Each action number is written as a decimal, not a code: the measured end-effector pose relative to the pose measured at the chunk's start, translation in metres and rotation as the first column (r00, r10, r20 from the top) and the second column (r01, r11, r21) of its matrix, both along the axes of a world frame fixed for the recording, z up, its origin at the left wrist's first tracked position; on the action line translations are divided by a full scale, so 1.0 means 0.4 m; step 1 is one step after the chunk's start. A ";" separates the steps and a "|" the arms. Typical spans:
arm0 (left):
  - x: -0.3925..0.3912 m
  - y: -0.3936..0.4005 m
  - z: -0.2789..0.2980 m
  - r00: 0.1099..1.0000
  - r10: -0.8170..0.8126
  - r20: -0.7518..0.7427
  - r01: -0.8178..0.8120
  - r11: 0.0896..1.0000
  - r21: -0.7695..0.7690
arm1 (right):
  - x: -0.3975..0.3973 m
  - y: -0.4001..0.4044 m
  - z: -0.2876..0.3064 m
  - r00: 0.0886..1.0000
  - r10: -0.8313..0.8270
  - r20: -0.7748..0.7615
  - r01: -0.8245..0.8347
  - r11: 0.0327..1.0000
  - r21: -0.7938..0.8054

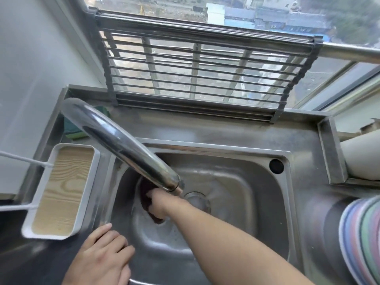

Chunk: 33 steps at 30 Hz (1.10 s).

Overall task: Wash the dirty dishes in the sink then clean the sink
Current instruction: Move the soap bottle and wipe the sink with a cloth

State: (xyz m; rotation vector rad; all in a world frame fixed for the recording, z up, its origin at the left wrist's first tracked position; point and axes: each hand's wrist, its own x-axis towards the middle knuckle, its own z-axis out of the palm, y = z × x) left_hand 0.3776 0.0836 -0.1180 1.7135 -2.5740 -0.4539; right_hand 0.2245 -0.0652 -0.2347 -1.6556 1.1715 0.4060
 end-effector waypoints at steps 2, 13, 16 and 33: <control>0.003 -0.006 -0.021 1.000 0.008 0.001 -0.008 0.999 -0.044 | -0.062 0.015 0.014 0.980 0.184 -0.080 -0.179 0.981 0.069; -0.003 0.002 -0.005 0.994 0.020 0.103 -0.022 0.999 0.027 | -0.288 -0.017 0.177 0.666 -0.687 0.291 0.588 0.723 0.363; -0.004 0.004 -0.005 0.995 0.029 0.099 -0.034 0.998 0.046 | -0.227 -0.053 0.171 0.659 -0.639 0.396 0.580 0.768 0.273; -0.005 0.009 -0.019 0.999 0.040 0.036 -0.040 0.999 -0.018 | 0.021 0.233 -0.043 0.956 0.294 0.010 -0.290 0.949 -0.126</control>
